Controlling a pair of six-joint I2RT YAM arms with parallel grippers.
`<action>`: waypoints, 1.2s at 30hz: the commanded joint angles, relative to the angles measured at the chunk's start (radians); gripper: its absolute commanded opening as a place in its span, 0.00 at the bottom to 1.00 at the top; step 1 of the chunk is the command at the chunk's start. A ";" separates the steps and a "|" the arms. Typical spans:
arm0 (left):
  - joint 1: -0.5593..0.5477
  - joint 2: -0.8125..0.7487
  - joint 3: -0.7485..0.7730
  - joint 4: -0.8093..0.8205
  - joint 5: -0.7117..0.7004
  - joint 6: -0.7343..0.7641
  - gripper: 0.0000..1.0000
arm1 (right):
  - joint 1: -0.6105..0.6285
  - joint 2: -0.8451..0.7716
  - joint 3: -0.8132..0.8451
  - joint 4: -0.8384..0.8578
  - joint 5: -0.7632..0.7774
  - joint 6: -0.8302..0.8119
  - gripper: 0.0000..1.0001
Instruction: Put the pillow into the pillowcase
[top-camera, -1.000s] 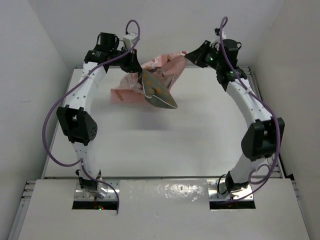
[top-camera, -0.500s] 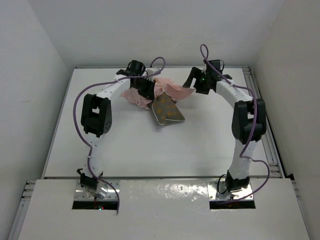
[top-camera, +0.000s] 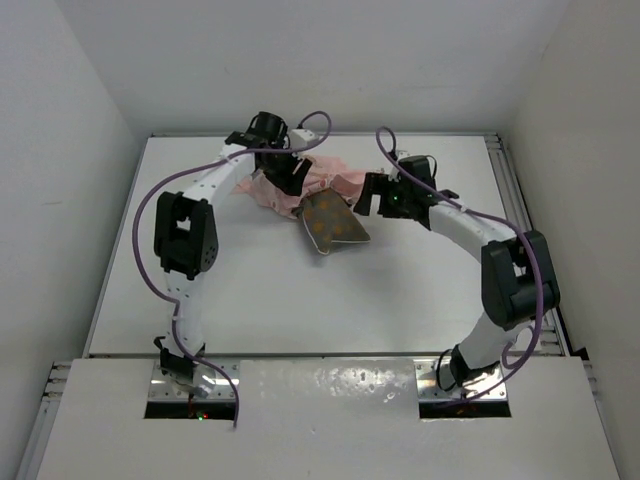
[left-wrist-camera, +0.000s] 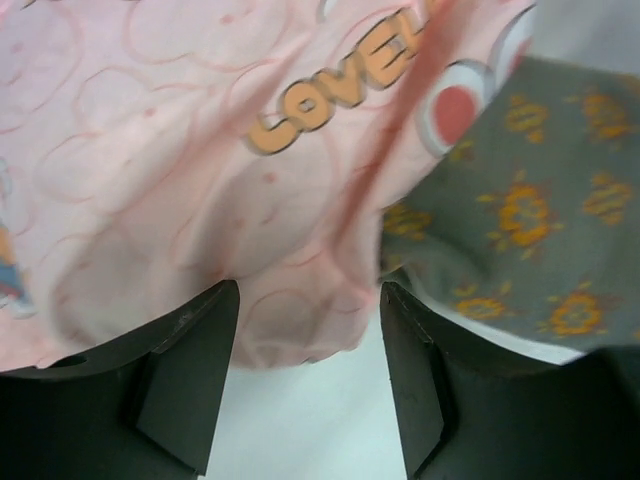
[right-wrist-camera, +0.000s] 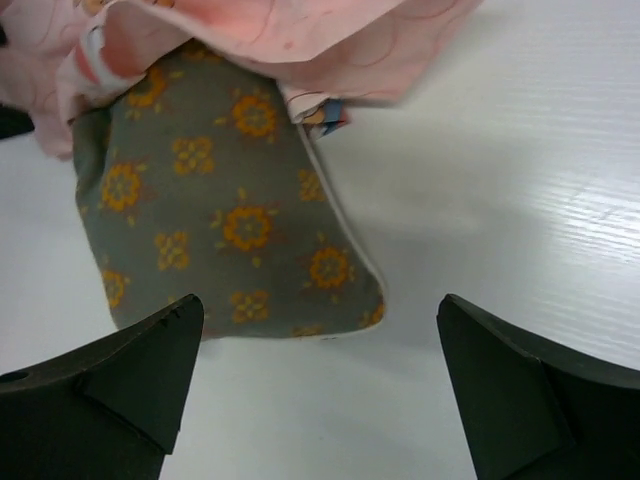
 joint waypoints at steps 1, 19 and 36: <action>0.002 -0.057 -0.040 0.014 -0.156 0.100 0.57 | 0.060 -0.042 -0.025 0.116 0.007 -0.020 0.99; -0.024 -0.042 -0.190 0.120 -0.082 0.130 0.58 | 0.131 0.238 0.153 0.161 0.027 0.116 0.66; 0.067 -0.191 -0.075 -0.084 0.232 0.250 0.00 | 0.065 0.261 0.151 0.153 -0.021 0.136 0.00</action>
